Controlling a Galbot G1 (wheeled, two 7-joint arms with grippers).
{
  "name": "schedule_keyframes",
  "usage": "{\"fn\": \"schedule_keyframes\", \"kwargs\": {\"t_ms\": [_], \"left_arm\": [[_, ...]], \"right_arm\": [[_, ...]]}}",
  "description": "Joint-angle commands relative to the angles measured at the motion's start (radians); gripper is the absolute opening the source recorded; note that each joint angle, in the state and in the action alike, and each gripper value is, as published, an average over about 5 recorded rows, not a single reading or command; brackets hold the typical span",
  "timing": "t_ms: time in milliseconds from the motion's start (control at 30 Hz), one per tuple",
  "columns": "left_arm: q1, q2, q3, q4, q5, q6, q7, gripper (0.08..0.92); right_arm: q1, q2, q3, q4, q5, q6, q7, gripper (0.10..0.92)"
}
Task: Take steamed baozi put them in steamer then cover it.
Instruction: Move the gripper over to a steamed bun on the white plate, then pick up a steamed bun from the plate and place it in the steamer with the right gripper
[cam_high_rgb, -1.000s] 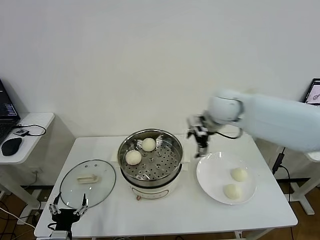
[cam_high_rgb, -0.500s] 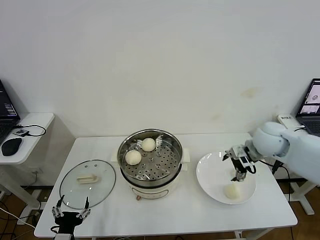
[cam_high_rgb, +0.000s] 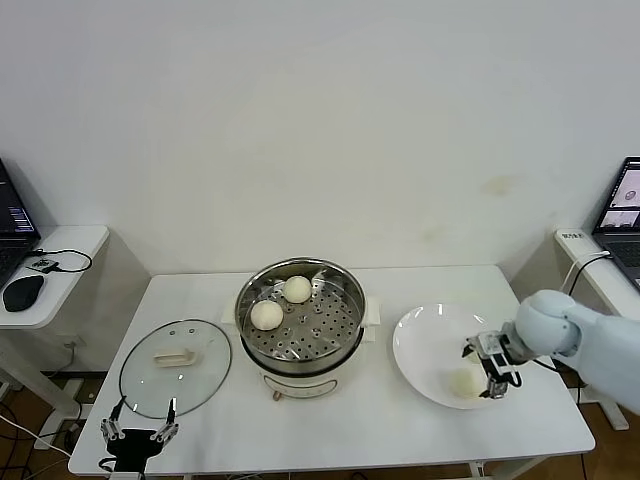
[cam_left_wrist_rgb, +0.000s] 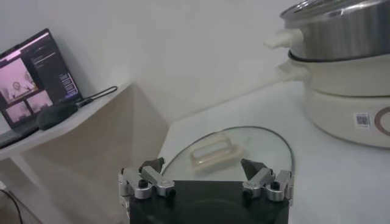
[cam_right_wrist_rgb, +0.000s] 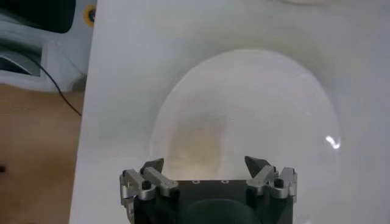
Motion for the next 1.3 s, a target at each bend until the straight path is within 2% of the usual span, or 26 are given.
{"fn": "schedule_keyframes", "kwargs": {"t_ms": [33, 467, 867, 1067, 1300], "left_arm": [[-0.002, 0.0, 0.0, 0.002, 0.001, 0.0, 0.001, 0.823], [-0.013, 0.003, -0.009, 0.017, 0.0, 0.0, 0.001, 0.823], [-0.018, 0.002, -0.007, 0.018, 0.0, 0.0, 0.002, 0.823], [-0.015, 0.002, -0.009, 0.014, 0.0, -0.001, 0.001, 0.823], [-0.015, 0.004, -0.008, 0.006, -0.001, 0.0, 0.002, 0.823]], "right_arm": [[-0.124, 0.018, 0.08, -0.057, -0.038, 0.008, 0.007, 0.823], [-0.098, 0.105, 0.07, -0.154, -0.033, 0.001, 0.02, 0.804], [-0.084, 0.114, 0.066, -0.156, -0.015, -0.012, -0.004, 0.604], [-0.042, 0.103, 0.064, -0.144, 0.002, -0.014, -0.019, 0.581], [0.164, 0.057, 0.008, -0.082, 0.103, -0.026, -0.044, 0.584]]}}
